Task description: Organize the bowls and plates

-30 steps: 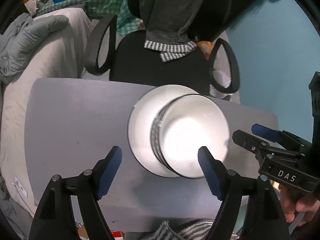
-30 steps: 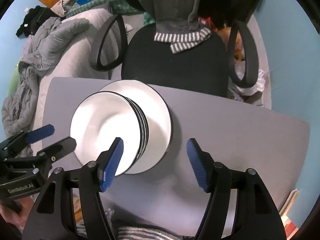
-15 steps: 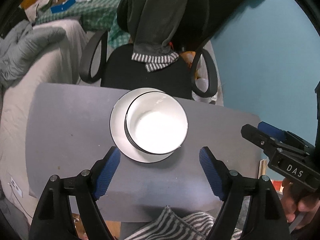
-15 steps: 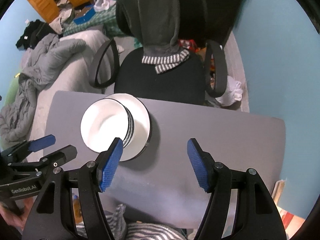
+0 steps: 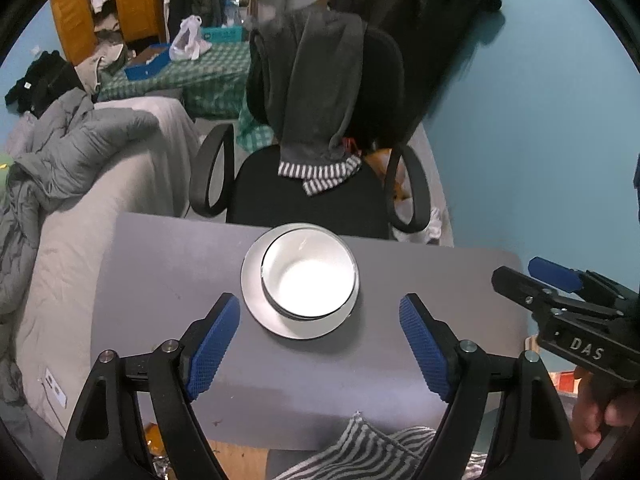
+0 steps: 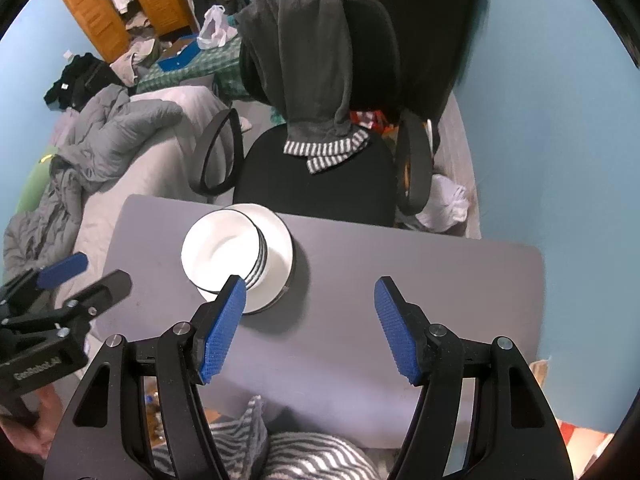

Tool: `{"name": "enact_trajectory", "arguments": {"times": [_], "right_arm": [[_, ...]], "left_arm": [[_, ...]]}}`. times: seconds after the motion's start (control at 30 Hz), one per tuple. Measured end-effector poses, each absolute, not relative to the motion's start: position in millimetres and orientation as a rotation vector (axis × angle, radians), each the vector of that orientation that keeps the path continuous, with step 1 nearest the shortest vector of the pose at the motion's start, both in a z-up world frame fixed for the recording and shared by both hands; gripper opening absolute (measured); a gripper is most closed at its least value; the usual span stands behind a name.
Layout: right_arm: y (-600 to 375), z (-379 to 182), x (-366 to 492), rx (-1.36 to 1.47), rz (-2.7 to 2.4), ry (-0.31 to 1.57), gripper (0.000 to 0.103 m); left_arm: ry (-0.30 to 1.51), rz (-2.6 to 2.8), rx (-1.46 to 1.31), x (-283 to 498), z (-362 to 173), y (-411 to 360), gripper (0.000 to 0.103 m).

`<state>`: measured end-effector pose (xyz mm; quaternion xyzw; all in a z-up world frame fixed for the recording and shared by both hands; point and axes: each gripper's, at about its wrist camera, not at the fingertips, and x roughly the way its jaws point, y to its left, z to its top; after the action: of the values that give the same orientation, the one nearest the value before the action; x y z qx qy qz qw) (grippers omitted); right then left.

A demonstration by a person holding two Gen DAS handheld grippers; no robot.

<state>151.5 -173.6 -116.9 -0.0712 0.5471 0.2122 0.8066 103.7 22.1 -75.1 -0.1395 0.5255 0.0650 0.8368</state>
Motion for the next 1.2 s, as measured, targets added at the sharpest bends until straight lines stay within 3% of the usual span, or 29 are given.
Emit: {"name": "enact_trajectory", "arguments": {"times": [1.2], "right_arm": [[-177.0,-86.3,135.0,-0.141,0.448,1.084,0.067]], "left_arm": [[0.998,0.145,-0.231,84.7,-30.9,4.3,0.089]]}}
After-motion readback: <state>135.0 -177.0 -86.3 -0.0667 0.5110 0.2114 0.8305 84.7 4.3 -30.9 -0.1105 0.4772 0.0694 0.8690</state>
